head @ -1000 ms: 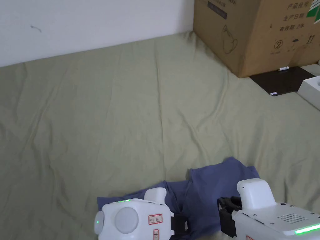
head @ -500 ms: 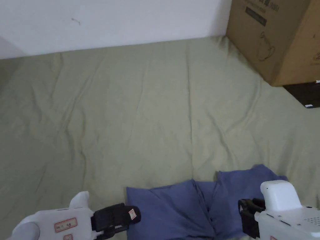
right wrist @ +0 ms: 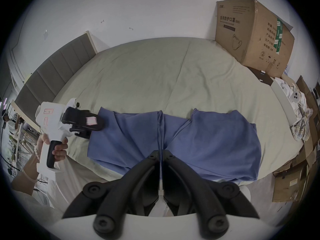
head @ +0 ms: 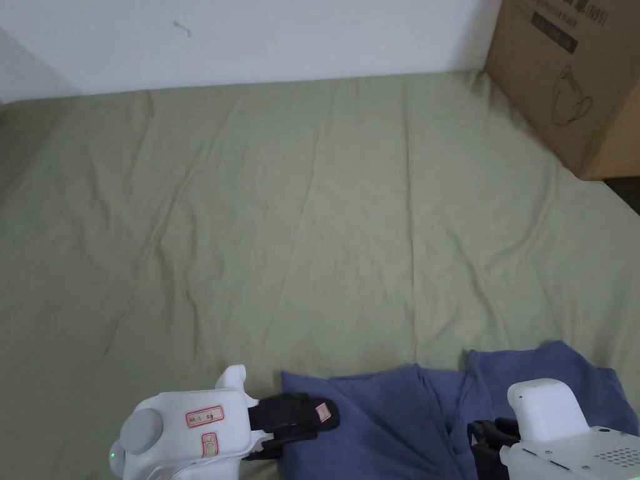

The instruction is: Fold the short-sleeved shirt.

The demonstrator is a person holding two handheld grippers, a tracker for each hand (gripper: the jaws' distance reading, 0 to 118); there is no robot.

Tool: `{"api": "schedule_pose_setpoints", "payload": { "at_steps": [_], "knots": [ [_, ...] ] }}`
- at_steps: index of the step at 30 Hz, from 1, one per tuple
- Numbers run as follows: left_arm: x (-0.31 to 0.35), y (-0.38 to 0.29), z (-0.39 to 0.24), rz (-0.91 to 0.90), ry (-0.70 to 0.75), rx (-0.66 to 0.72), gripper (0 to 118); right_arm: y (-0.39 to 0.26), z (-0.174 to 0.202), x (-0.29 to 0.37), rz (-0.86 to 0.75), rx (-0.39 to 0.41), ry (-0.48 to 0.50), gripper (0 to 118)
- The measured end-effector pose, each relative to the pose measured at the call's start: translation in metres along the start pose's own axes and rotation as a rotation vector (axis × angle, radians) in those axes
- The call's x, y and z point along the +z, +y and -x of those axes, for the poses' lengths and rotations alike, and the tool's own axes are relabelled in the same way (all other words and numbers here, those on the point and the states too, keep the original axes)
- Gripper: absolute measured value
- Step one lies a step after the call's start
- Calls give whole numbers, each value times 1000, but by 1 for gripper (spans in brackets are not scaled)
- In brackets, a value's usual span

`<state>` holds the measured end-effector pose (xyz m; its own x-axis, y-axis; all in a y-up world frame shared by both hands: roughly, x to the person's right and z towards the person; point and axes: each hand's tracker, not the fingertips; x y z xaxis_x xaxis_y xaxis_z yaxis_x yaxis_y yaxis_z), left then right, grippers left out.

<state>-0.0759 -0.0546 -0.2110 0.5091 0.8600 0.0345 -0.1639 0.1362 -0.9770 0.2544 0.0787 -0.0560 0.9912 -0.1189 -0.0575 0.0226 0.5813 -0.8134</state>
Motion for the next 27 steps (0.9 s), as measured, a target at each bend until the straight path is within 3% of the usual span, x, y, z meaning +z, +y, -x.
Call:
{"api": "schedule_pose_setpoints", "payload": {
  "at_steps": [2,3,5,13,16,21,27],
  "knots": [
    [-6,0,10,37,114,10,9,-1,-1,-2,7,4,3,2],
    [-4,1,13,50,13,43,8,-1,-1,-2,12,6,1,2],
    [5,3,11,33,-49,63,8,-1,-5,-2,17,5,-4,2],
    [63,14,14,20,50,-10,8,7,-6,-2,19,-3,-19,2],
    [117,22,23,-18,168,-54,8,9,-1,-2,16,16,-13,2],
    [209,25,39,-115,386,-6,8,7,5,-4,24,26,7,2],
    [235,14,4,-172,457,18,8,8,24,0,38,29,16,2]
  ]
}}
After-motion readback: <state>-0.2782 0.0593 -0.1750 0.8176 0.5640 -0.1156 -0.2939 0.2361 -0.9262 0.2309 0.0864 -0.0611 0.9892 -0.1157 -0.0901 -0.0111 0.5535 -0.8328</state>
